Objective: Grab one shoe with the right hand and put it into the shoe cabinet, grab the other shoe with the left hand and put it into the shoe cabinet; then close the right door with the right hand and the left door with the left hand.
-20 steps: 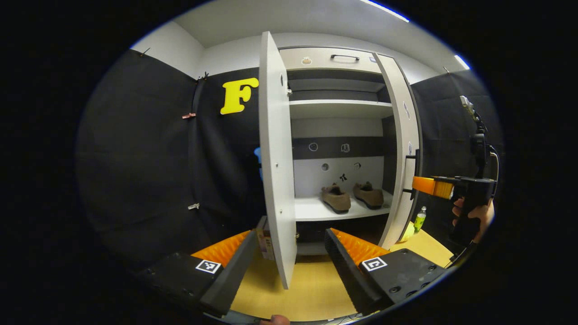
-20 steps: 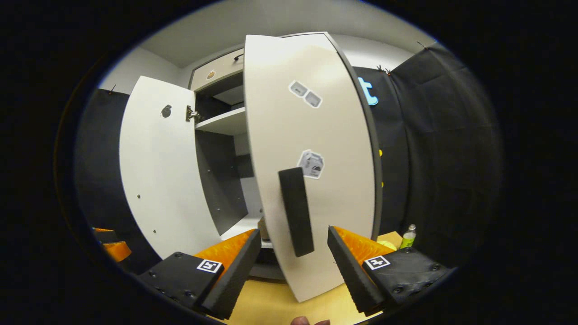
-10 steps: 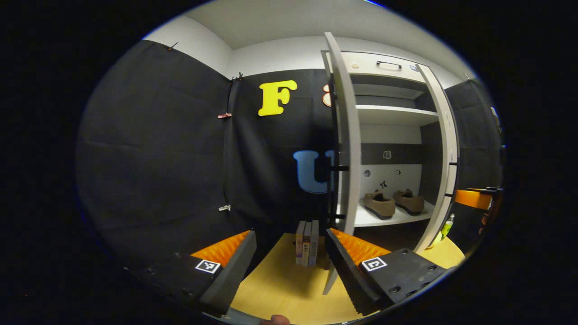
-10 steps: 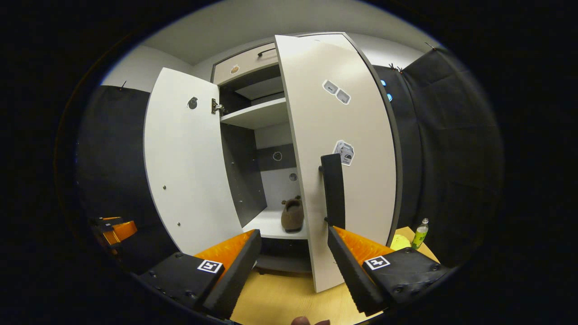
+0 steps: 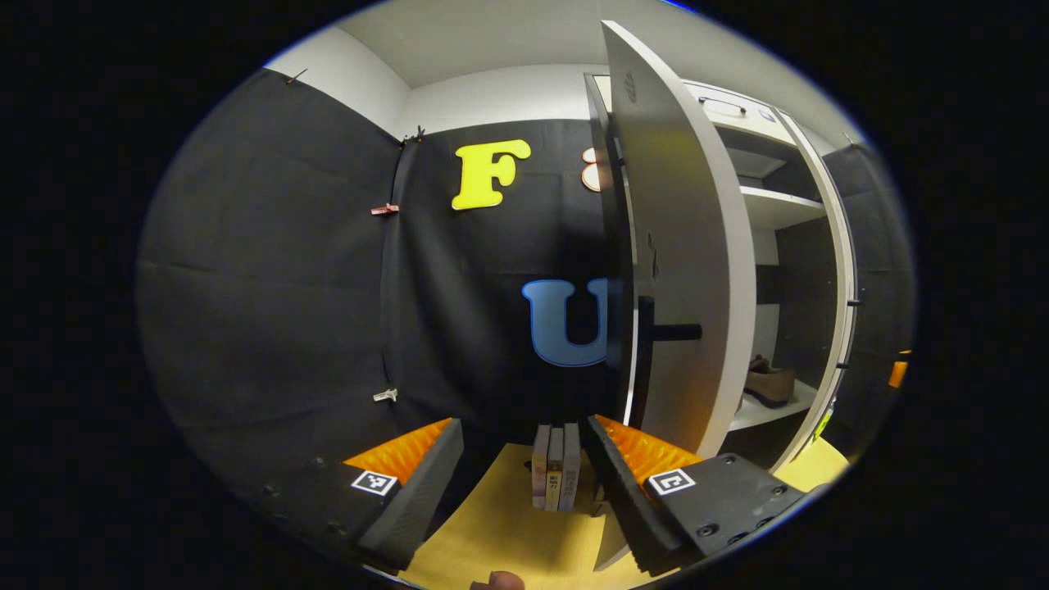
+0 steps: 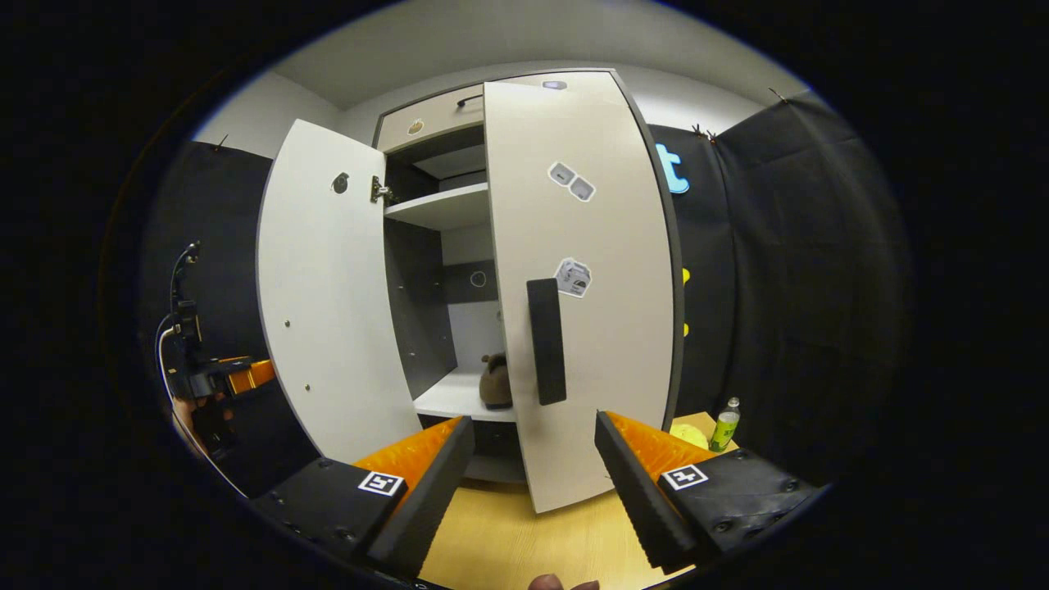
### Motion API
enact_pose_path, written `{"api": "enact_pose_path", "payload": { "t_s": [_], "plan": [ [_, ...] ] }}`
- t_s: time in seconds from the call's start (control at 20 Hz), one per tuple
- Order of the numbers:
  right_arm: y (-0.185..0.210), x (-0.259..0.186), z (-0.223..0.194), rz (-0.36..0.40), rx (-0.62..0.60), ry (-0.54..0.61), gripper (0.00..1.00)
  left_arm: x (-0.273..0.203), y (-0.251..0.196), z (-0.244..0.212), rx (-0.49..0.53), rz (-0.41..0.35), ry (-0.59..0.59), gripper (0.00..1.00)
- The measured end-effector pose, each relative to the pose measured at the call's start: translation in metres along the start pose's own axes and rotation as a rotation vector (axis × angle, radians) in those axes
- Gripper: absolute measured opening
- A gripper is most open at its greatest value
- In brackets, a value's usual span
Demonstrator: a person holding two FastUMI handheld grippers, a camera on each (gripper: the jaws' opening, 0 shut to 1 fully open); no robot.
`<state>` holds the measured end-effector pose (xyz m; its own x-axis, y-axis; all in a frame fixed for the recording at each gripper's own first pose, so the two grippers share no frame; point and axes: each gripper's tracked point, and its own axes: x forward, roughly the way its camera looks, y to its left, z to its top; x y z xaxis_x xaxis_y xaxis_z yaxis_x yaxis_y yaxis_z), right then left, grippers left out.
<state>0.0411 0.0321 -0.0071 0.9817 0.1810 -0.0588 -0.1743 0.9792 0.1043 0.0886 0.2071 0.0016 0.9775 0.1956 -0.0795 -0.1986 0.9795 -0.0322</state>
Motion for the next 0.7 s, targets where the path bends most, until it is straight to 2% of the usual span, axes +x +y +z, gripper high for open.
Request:
{"api": "enact_pose_path", "payload": {
  "t_s": [0.2,0.45,0.7],
  "plan": [
    [-0.018,-0.003,-0.001,-0.038,0.005,0.001,0.98,-0.002,-0.004,0.003,0.019,0.023,-0.005,0.93],
    [-0.030,-0.009,0.004,-0.048,0.015,-0.008,0.98,-0.006,-0.016,0.002,-0.008,0.054,0.010,0.90],
    [-0.048,-0.014,0.000,-0.065,0.011,0.002,0.98,-0.018,-0.054,0.001,-0.043,0.020,0.018,0.93]
  ]
}}
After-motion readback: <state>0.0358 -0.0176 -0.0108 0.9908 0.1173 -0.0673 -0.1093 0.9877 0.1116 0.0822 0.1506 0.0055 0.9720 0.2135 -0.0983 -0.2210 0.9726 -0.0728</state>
